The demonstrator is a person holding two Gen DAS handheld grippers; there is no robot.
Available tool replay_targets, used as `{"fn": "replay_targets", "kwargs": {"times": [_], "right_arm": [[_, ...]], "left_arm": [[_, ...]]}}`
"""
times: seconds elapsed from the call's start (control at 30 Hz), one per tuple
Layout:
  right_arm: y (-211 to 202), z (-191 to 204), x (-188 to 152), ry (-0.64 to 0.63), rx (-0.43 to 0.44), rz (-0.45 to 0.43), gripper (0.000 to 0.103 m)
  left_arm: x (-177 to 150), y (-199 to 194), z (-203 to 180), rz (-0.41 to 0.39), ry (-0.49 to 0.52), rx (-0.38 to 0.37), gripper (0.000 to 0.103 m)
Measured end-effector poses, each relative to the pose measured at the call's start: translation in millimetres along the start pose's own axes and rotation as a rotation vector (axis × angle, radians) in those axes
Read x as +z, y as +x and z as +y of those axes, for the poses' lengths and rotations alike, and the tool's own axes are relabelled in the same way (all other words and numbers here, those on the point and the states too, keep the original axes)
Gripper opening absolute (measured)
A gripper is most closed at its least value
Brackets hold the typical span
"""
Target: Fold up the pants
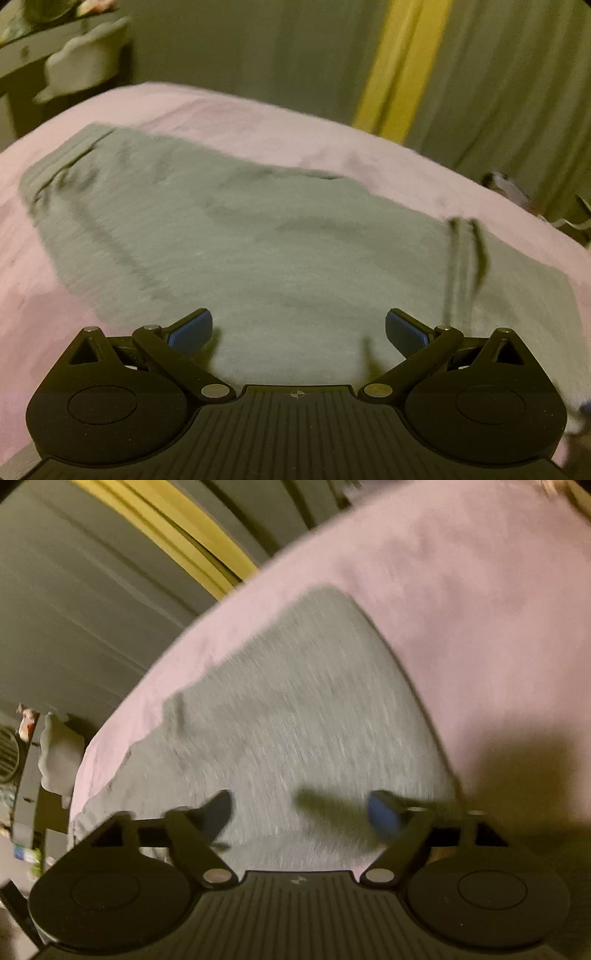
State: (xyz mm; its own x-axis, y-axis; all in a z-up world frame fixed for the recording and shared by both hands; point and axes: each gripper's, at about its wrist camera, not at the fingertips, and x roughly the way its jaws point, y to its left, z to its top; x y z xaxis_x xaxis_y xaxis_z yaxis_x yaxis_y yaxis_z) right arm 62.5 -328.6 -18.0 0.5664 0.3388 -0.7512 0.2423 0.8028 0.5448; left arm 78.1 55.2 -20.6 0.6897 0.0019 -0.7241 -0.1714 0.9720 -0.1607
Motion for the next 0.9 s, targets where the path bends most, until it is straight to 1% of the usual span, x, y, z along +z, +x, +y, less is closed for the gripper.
{"fn": "replay_targets", "kwargs": {"times": [0.03, 0.07, 0.13, 0.17, 0.23, 0.3, 0.4, 0.47, 0.53, 0.6, 0.67, 0.7, 0.77, 0.83, 0.9], "right_arm": [[-1.1, 0.0, -0.2, -0.017, -0.005, -0.011, 0.096], [2.7, -2.5, 1.2, -0.023, -0.027, 0.003, 0.096], [11.8, -10.3, 3.9, -0.029, -0.073, 0.082, 0.096], [12.6, -10.2, 3.9, -0.034, -0.079, 0.090, 0.096], [6.5, -5.3, 6.0, -0.063, -0.076, 0.061, 0.096], [-0.9, 0.7, 8.5, -0.130, -0.115, 0.012, 0.096], [-12.8, 3.2, 11.0, -0.222, -0.174, -0.059, 0.096], [-14.9, -1.6, 10.9, -0.243, -0.175, -0.101, 0.097], [-6.3, -10.2, 14.1, -0.200, -0.148, -0.088, 0.097], [1.4, -18.0, 17.3, -0.140, -0.122, -0.079, 0.097], [2.5, -23.2, 18.4, -0.095, -0.100, -0.102, 0.097], [3.0, -25.8, 19.1, -0.077, -0.081, -0.113, 0.097], [5.8, -29.0, 20.6, -0.049, -0.053, -0.124, 0.097], [10.3, -29.9, 21.1, -0.040, -0.051, -0.123, 0.097], [10.2, -27.7, 20.1, -0.052, -0.063, -0.125, 0.097]], "left_arm": [[-0.3, -0.1, -7.0, -0.008, 0.017, -0.023, 0.103], [-0.6, 0.3, -14.4, -0.011, 0.032, -0.050, 0.103], [-0.8, 5.3, -31.8, 0.014, 0.067, -0.110, 0.103], [-0.6, 8.9, -40.5, 0.030, 0.084, -0.132, 0.103], [-0.5, 17.5, -57.2, 0.056, 0.116, -0.189, 0.103], [1.1, 28.4, -71.0, 0.082, 0.131, -0.229, 0.103], [4.4, 45.9, -83.9, 0.114, 0.125, -0.270, 0.103], [5.3, 59.8, -87.2, 0.148, 0.104, -0.287, 0.103], [3.3, 73.3, -85.6, 0.181, 0.062, -0.328, 0.103], [3.0, 80.1, -83.8, 0.185, 0.038, -0.371, 0.103], [3.8, 83.0, -83.0, 0.193, 0.029, -0.417, 0.103], [4.9, 85.8, -82.2, 0.209, 0.010, -0.458, 0.103], [6.8, 92.1, -76.6, 0.235, -0.054, -0.519, 0.097], [6.7, 100.7, -72.0, 0.260, -0.105, -0.538, 0.082], [6.6, 106.7, -68.8, 0.266, -0.124, -0.549, 0.073]]}}
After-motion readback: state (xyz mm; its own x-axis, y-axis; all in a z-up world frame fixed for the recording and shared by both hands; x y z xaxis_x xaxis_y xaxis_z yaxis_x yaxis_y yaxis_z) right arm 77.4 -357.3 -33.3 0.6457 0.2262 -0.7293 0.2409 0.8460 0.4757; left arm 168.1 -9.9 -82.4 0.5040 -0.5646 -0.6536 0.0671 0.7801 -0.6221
